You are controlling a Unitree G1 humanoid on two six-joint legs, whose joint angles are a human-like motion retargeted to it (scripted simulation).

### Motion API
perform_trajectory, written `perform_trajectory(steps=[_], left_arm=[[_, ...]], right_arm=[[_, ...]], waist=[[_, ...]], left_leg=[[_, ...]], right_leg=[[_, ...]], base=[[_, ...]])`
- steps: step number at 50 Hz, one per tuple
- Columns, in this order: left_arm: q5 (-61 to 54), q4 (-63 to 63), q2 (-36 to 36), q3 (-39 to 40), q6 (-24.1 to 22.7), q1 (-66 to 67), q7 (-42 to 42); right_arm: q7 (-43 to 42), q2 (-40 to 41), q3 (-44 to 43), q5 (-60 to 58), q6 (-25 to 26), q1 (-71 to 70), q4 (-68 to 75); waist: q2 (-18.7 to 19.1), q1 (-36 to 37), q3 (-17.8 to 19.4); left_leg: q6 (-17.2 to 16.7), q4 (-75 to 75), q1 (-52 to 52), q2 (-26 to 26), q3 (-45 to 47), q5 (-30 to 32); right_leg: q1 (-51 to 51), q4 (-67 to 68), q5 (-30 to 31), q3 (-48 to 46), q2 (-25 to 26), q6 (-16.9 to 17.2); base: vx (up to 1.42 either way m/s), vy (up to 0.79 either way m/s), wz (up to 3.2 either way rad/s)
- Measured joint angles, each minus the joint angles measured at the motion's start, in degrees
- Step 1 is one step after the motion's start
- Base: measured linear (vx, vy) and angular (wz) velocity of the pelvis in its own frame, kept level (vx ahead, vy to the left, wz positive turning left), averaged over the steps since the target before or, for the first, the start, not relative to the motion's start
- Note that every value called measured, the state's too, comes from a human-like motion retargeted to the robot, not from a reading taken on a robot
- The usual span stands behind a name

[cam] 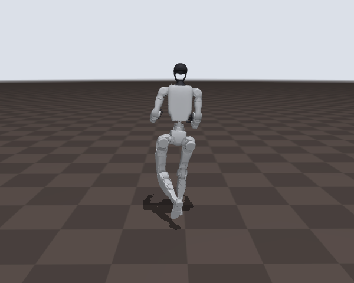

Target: Walk run

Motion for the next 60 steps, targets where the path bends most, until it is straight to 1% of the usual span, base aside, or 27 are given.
perform_trajectory(steps=[4,8,10,12,13,15,17,19,20,22,25,27,28,30,32,36,38,41,43,45,47,48,51,53,54,58,60], left_arm=[[2.2,2.3,-0.8,-5.2,-3.1,11.7,-2.7],[2.3,0.2,4.1,-2.7,-7.6,16.6,-2.4],[1.4,0.3,3.8,-1.7,-8.9,13.8,-1.8],[0.7,0.7,3.4,-3.3,-8.2,5.8,-1.7],[0.7,0.8,3.4,-4.7,-7.5,1.1,-1.6],[1.1,1.5,2.0,-6.1,-6.0,-6.0,-1.9],[-0.7,1.6,1.0,-8.3,-4.2,-7.7,-0.9],[-3.0,0.3,-0.7,-8.2,-2.9,-6.2,-0.3],[-4.4,-0.7,-1.1,-6.4,-2.4,-4.6,0.0],[-6.9,-5.0,-1.4,-2.8,-2.5,-2.8,0.0],[-9.7,-10.5,0.3,1.8,-2.8,-1.1,-0.4],[-9.8,-10.2,1.9,4.7,-1.8,-0.2,-2.0],[-8.9,-8.7,2.1,5.5,-1.4,0.1,-2.6],[-6.4,-3.9,1.8,6.2,-1.2,0.3,-2.6],[-4.3,1.0,-2.0,4.2,-2.0,2.3,-3.8],[-1.5,9.0,-3.0,-4.3,-3.9,12.1,-7.0],[-0.2,9.5,-0.3,-3.9,-5.6,14.7,-9.1],[-0.5,9.8,1.2,-1.3,-7.2,16.4,-7.1],[-1.7,9.7,-0.4,0.0,-8.7,13.8,-6.3],[-1.4,9.7,-1.4,-1.3,-8.6,5.9,-6.6],[-0.8,8.9,-0.9,-2.9,-7.3,-1.4,-6.8],[-0.7,9.1,-0.6,-3.7,-6.3,-3.2,-6.4],[-4.8,7.8,0.1,-9.7,-4.4,-4.5,-6.6],[-5.4,4.2,1.7,-8.1,-3.6,-3.0,-6.2],[-5.1,1.7,2.6,-6.1,-3.2,-2.5,-6.1],[-7.2,-5.9,3.6,-1.6,-2.2,-1.6,-4.1],[-8.3,-6.3,3.5,-0.5,-1.4,-2.3,-4.5]], right_arm=[[-3.9,0.0,3.1,0.4,-1.8,-1.6,-4.0],[-3.0,-2.8,1.6,2.4,2.4,-2.4,-12.5],[-1.3,-3.8,-0.1,4.7,4.3,-2.7,-14.0],[0.7,-3.7,-4.5,4.6,4.6,-2.9,-11.9],[1.0,-3.6,-6.5,4.1,4.1,-2.6,-9.8],[1.4,-2.4,-7.7,2.5,3.0,1.1,-4.3],[1.2,-0.8,-7.3,1.0,1.5,8.6,1.7],[3.9,0.4,-6.9,0.9,0.1,16.0,6.5],[5.6,0.4,-6.0,0.8,0.1,19.3,8.2],[7.3,-1.3,-6.9,1.2,0.2,22.4,7.6],[7.0,-4.8,-7.8,3.8,0.3,22.8,4.5],[6.2,-4.1,-6.3,5.8,0.4,19.2,3.1],[6.0,-2.9,-5.2,6.5,0.5,16.6,3.2],[5.9,-0.3,-2.1,6.5,0.5,10.3,4.4],[5.1,-0.1,-0.7,5.5,0.3,6.3,5.1],[2.5,0.5,2.4,7.7,0.1,2.9,2.1],[3.4,0.7,2.3,10.4,1.3,1.3,-4.1],[6.6,-1.4,2.8,13.5,5.3,0.7,-14.0],[8.2,-3.4,0.9,13.7,8.3,1.3,-17.1],[8.9,-4.6,-3.0,13.2,9.2,1.2,-16.3],[9.3,-3.3,-6.6,10.6,6.4,1.8,-10.3],[8.7,-2.5,-7.3,7.6,4.3,3.6,-6.2],[3.4,-0.9,-9.6,-2.8,0.3,13.0,3.3],[3.5,-0.4,-8.0,-4.6,-0.5,18.6,6.3],[3.5,-0.8,-7.5,-4.5,-0.9,19.8,6.5],[1.4,-3.9,-5.6,-3.5,-2.5,17.6,3.3],[0.5,-4.3,-3.3,-3.8,-1.9,13.3,1.7]], waist=[[-0.5,11.2,-9.4],[-1.2,21.0,-6.3],[0.2,23.9,-3.2],[3.5,24.6,0.9],[4.5,24.3,3.2],[3.0,22.4,4.5],[0.9,15.9,-1.0],[-1.3,6.3,-11.5],[-1.1,0.9,-16.2],[1.4,-5.9,-14.0],[1.0,-14.0,-8.7],[-3.7,-15.2,-6.4],[-6.4,-14.8,-5.3],[-8.0,-11.0,-1.9],[-6.3,-1.7,-2.6],[-3.7,8.3,-9.5],[-1.4,12.3,-9.0],[1.7,18.8,-6.4],[4.1,21.5,-4.2],[8.6,22.6,0.8],[8.4,21.7,3.6],[5.6,21.3,3.5],[0.8,14.1,-7.9],[-0.4,5.4,-13.6],[-1.1,1.4,-13.4],[-8.3,-7.9,-6.4],[-11.6,-8.4,-3.7]], left_leg=[[-1.0,-5.3,-23.2,1.2,-0.1,-7.1],[-12.3,-38.7,-27.8,-1.8,-10.1,-4.4],[-17.2,-51.1,-25.8,-0.1,-17.2,-2.4],[-15.3,-48.4,-24.4,1.5,-20.5,-1.9],[-10.1,-41.7,-24.1,-0.2,-20.5,-3.7],[-6.9,-28.8,-24.6,-1.9,-21.2,-12.0],[-2.4,-26.9,-18.6,-2.8,-15.4,-19.3],[-1.7,-35.4,-13.0,-9.3,-17.4,-17.7],[-0.9,-40.1,-9.3,-11.7,-17.5,-15.5],[-3.3,-46.6,3.4,-11.6,-18.3,-0.9],[-7.6,-49.3,17.0,-8.2,-12.7,25.8],[-2.9,-41.9,20.0,-13.1,-12.3,27.1],[-0.7,-35.6,19.8,-14.2,-8.6,24.2],[0.0,-18.4,17.7,-6.3,0.3,14.6],[0.0,-5.6,9.0,-4.5,3.0,7.2],[-0.7,1.5,-17.6,-2.4,-0.7,-4.3],[-4.2,-12.1,-22.6,-1.3,-2.9,-4.0],[-14.3,-40.6,-23.7,-0.5,-11.8,-1.6],[-18.9,-52.3,-22.4,1.9,-18.2,-0.9],[-18.4,-51.4,-21.1,3.7,-21.9,0.9],[-7.0,-36.2,-22.3,-0.7,-19.8,-3.1],[-8.1,-28.9,-23.7,-1.3,-19.5,-7.5],[-5.3,-26.1,-19.3,-5.7,-14.6,-14.7],[-5.1,-29.8,-12.6,-9.9,-13.8,-10.3],[-5.3,-30.4,-8.7,-11.2,-13.4,-4.3],[-1.2,-22.2,1.4,-13.6,-7.7,21.6],[-0.9,-12.0,-0.6,-16.2,-6.5,17.5]], right_leg=[[16.1,-13.6,2.6,-1.5,-0.5,3.1],[31.6,-22.6,33.6,-8.5,0.7,8.6],[35.0,-17.6,41.6,-7.0,3.6,8.2],[31.7,-0.8,40.6,-11.1,4.7,4.7],[28.1,10.4,37.9,-13.2,3.6,3.4],[18.4,29.4,32.7,-12.7,0.8,3.6],[3.9,41.9,26.1,-11.3,-2.9,5.6],[-11.0,42.0,19.8,-10.2,-8.8,6.9],[-16.5,38.3,17.4,-10.4,-10.6,6.2],[-17.9,22.1,15.7,-14.0,-11.6,6.6],[-13.7,-9.7,13.1,-11.0,-9.5,12.5],[-10.1,-19.6,11.9,-3.7,-9.3,12.9],[-8.6,-20.0,12.3,-0.7,-9.8,13.6],[-5.0,-13.5,18.9,1.2,-4.3,2.5],[-4.1,-1.1,8.4,3.3,-2.3,-1.6],[8.7,-3.2,1.4,-1.5,-4.5,0.9],[17.3,-9.0,9.5,-6.1,0.5,0.4],[28.5,-12.7,34.8,-9.3,4.9,4.0],[32.3,-9.1,43.8,-11.0,6.9,4.9],[30.7,4.4,37.7,-14.5,8.1,2.5],[22.6,20.0,31.3,-16.7,3.1,-0.1],[16.7,27.8,26.0,-14.0,0.2,-0.7],[-4.8,34.1,15.5,-10.6,-8.1,3.0],[-12.6,23.6,12.9,-10.9,-11.8,4.0],[-14.2,15.1,13.2,-10.9,-12.7,5.1],[-11.2,-15.6,12.2,-3.1,-16.9,13.4],[-8.5,-17.8,13.1,2.3,-17.5,15.0]], base=[[2.49,0.23,0.70],[1.96,-0.11,-0.24],[1.89,-0.24,-0.19],[1.66,-0.27,0.44],[1.44,-0.21,0.46],[1.88,-0.09,0.20],[3.09,0.03,0.73],[3.33,-0.04,0.91],[3.04,-0.19,0.56],[2.58,-0.18,0.70],[2.12,-0.27,0.54],[2.15,-0.44,-0.85],[1.61,-0.33,-1.31],[2.54,-0.50,-1.75],[2.95,-0.07,-1.14],[2.88,0.18,0.60],[1.45,-0.12,0.23],[2.27,-0.24,-0.70],[1.37,-0.23,-0.17],[1.96,-0.22,0.56],[1.77,-0.21,0.10],[2.64,-0.16,-0.21],[2.95,0.02,0.70],[2.25,-0.10,0.85],[2.01,-0.27,1.04],[1.39,-0.28,0.72],[1.15,-0.37,-0.11]])
